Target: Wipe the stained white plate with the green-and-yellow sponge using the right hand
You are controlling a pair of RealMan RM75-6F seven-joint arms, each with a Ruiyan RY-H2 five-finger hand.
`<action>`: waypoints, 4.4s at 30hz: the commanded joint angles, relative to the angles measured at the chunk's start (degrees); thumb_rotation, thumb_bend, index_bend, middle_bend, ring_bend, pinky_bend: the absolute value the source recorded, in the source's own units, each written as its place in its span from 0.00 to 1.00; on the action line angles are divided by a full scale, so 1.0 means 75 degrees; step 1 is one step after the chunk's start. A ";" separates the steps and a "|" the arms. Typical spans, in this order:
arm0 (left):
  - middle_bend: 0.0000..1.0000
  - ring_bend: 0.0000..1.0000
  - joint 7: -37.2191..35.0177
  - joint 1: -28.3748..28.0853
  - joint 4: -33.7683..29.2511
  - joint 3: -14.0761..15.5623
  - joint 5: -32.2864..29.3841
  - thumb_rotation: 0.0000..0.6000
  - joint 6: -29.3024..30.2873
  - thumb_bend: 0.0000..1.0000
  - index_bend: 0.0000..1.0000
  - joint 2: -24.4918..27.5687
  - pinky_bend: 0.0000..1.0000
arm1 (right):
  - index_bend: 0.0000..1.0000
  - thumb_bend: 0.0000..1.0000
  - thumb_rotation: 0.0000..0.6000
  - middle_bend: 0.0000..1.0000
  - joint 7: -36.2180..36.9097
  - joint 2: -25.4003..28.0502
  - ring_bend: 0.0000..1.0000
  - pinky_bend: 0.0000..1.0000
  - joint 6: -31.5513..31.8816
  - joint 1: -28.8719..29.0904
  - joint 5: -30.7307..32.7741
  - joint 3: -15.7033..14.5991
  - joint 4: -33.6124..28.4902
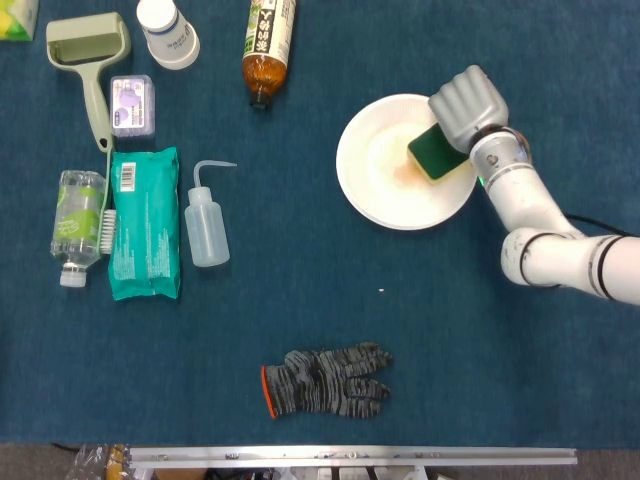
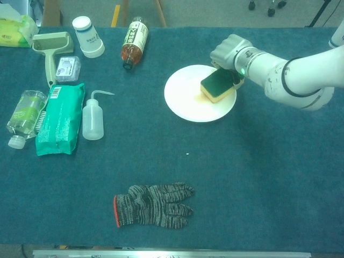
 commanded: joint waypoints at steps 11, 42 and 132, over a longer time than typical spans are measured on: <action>0.32 0.16 0.0108 -0.0073 -0.0107 -0.0042 0.0022 1.00 -0.0028 0.29 0.36 0.0079 0.41 | 0.39 0.05 1.00 0.56 0.0254 0.0538 0.39 0.36 0.0401 -0.0150 -0.0233 0.0160 -0.0564; 0.33 0.16 0.0319 -0.0184 -0.0382 -0.0054 0.0067 1.00 -0.0067 0.29 0.36 0.0266 0.41 | 0.39 0.05 1.00 0.56 0.0128 0.0249 0.39 0.36 0.0135 -0.0165 -0.0098 -0.0088 -0.0209; 0.31 0.19 0.0853 -0.0636 -0.1050 -0.0085 0.0317 1.00 -0.0150 0.29 0.36 0.0292 0.42 | 0.15 0.00 1.00 0.27 0.5067 0.4833 0.18 0.44 0.4588 -0.5807 -0.6512 -0.1041 -0.5297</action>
